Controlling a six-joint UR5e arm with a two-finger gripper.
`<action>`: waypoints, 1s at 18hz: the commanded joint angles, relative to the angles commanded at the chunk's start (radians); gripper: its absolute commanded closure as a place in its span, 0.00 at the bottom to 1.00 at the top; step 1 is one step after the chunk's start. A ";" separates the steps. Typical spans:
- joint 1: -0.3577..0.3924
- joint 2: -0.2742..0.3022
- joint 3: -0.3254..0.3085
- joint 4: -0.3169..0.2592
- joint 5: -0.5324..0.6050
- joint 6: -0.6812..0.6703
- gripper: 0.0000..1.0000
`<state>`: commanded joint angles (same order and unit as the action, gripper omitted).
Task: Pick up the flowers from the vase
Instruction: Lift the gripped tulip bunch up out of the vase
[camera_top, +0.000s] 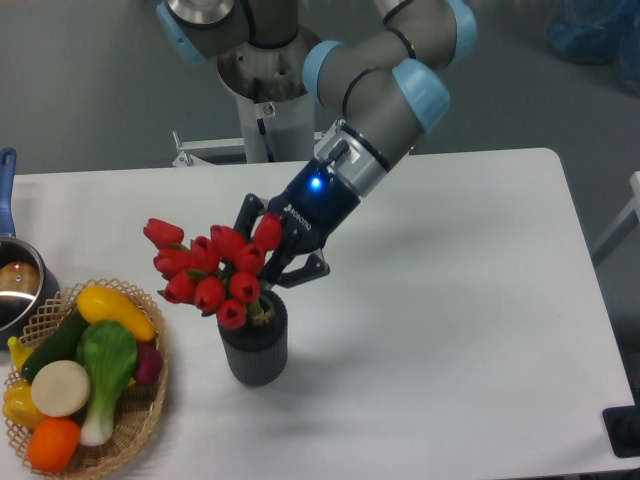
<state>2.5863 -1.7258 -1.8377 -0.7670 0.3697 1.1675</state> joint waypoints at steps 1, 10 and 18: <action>0.000 0.012 0.006 -0.002 -0.003 -0.014 0.67; -0.005 0.061 0.087 -0.003 -0.026 -0.120 0.67; 0.086 0.075 0.147 -0.006 0.024 -0.183 0.67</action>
<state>2.6720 -1.6506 -1.6904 -0.7731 0.3942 0.9848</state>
